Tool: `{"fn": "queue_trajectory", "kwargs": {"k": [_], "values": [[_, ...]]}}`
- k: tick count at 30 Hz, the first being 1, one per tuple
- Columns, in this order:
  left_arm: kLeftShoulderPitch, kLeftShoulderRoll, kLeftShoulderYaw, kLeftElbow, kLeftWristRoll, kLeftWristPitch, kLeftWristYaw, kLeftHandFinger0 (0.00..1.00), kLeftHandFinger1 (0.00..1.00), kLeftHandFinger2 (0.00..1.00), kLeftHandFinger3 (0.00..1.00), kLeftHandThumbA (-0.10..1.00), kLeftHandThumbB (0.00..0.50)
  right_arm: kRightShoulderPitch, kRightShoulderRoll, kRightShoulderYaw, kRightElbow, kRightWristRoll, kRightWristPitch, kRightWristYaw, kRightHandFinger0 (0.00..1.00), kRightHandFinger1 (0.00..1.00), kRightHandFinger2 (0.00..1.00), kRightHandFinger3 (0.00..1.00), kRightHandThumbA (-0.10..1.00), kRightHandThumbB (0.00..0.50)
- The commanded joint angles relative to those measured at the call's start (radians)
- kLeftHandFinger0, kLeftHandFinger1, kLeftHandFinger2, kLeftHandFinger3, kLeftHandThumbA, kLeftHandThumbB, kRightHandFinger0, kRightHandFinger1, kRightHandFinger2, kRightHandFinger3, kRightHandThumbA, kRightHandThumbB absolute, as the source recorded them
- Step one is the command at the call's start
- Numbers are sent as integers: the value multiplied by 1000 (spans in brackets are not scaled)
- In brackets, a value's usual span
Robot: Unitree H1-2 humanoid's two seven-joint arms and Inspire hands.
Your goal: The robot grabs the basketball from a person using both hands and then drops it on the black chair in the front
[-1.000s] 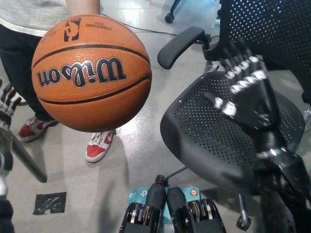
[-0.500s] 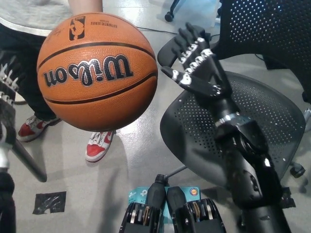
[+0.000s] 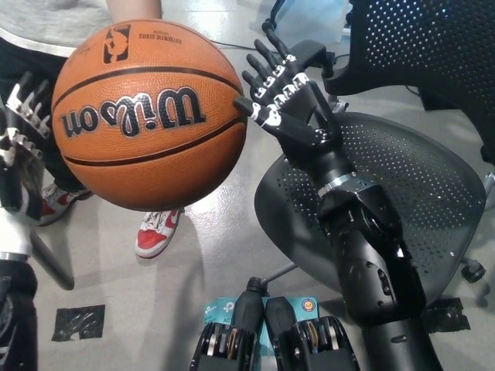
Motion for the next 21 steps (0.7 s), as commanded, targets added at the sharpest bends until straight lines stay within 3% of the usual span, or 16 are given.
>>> {"fn": "queue_trajectory", "kwargs": {"k": [1, 5, 8, 10, 12, 15, 19, 21], "values": [[-34, 1, -12, -11, -6, 0, -12, 1000, 1000, 1000, 1000, 1000, 195, -39, 27, -8, -20, 38, 9, 49, 1000, 1000, 1000, 1000, 1000, 466], [-39, -10, -30, 1, 16, -8, -7, 1000, 1000, 1000, 1000, 1000, 182, -33, 43, -2, -5, 37, 21, 55, 1000, 1000, 1000, 1000, 1000, 480], [-49, -16, -59, 27, 32, -47, -26, 1000, 1000, 1000, 1000, 1000, 178, -43, 45, 29, 51, -11, 1, 71, 1000, 1000, 1000, 1000, 1000, 433], [-54, -22, -85, 30, 79, -28, -12, 1000, 1000, 1000, 1000, 1000, 211, -50, 47, 70, 98, -92, -27, 49, 1000, 1000, 1000, 1000, 1000, 450], [-62, -27, -118, 49, 130, -14, -5, 1000, 1000, 1000, 1000, 1000, 164, -55, 47, 108, 152, -182, -87, 14, 1000, 1000, 1000, 1000, 1000, 430], [-58, -34, -159, 64, 195, 4, 10, 1000, 1000, 1000, 1000, 1000, 148, -72, 52, 163, 233, -283, -160, -20, 1000, 1000, 1000, 1000, 1000, 383], [-66, -65, -201, 99, 238, 5, 28, 1000, 1000, 1000, 1000, 1000, 187, -103, 94, 219, 331, -360, -258, -44, 1000, 1000, 1000, 1000, 1000, 387], [-74, -73, -219, 108, 249, 22, 28, 1000, 1000, 1000, 1000, 1000, 210, -120, 106, 235, 376, -393, -327, -61, 1000, 1000, 1000, 1000, 1000, 363]]}}
